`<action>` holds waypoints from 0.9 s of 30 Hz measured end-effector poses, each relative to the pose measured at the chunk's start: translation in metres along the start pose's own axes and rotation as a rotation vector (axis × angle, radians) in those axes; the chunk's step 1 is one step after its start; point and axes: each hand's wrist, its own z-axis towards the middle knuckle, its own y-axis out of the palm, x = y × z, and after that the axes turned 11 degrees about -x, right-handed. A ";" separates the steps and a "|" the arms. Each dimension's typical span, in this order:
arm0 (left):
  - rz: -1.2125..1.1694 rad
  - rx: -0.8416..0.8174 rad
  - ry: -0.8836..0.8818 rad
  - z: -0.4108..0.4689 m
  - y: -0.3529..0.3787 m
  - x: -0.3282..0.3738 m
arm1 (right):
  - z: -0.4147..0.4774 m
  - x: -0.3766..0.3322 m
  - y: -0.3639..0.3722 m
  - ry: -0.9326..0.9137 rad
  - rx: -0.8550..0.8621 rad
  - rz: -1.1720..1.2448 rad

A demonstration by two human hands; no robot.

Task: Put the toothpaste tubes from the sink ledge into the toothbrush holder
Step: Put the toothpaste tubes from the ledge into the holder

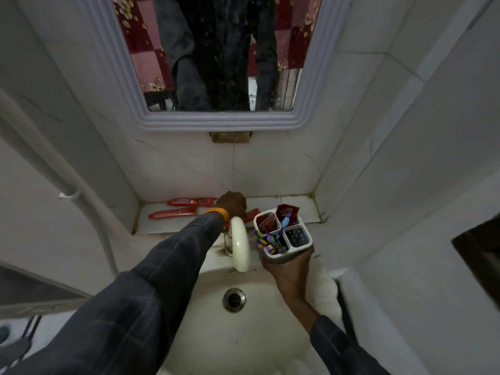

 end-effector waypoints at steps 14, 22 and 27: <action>-0.088 0.200 0.094 -0.001 -0.013 -0.010 | -0.002 0.002 0.000 0.018 0.042 -0.012; -0.438 0.142 0.472 -0.056 -0.083 0.053 | -0.006 -0.005 0.004 0.010 0.063 0.003; -0.305 0.081 0.532 -0.052 -0.052 0.071 | -0.005 -0.009 0.005 0.006 0.044 0.013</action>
